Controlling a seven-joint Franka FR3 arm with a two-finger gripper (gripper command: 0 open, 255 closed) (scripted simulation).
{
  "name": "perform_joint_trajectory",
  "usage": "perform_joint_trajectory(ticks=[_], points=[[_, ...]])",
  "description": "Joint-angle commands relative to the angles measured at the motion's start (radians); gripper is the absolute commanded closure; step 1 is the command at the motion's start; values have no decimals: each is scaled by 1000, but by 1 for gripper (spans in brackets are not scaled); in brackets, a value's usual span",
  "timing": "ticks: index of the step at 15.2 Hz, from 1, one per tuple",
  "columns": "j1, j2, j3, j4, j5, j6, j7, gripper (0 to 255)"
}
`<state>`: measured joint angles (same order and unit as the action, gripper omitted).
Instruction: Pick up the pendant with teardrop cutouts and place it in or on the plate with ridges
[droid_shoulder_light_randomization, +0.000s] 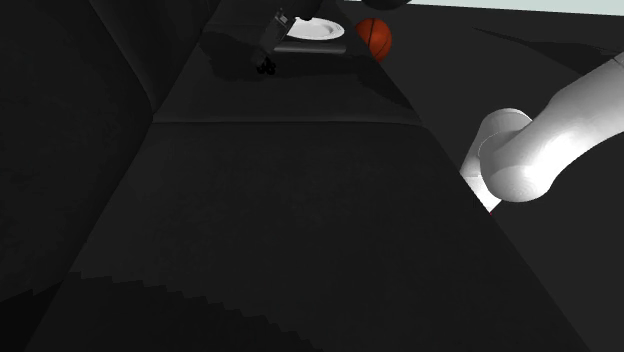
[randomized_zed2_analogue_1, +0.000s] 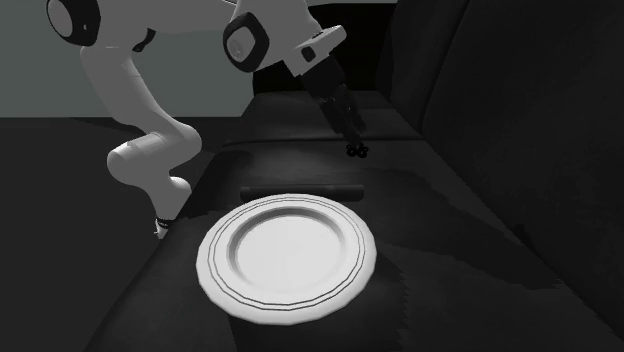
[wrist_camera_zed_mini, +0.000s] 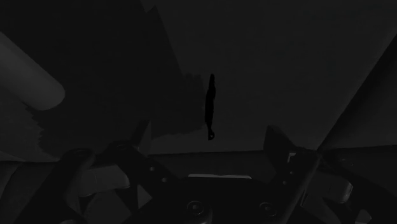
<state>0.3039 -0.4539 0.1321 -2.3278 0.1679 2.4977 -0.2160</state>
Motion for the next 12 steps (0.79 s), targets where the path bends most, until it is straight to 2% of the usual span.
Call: perform_joint_trajectory(ticks=[1,7,8,12], points=[[0,7,1,-2,0,9,-1,0],[0,7,1,-1,0,9,-1,0],[0,7,1,-1,0,9,-1,255],[0,7,1,-1,0,9,-1,255]])
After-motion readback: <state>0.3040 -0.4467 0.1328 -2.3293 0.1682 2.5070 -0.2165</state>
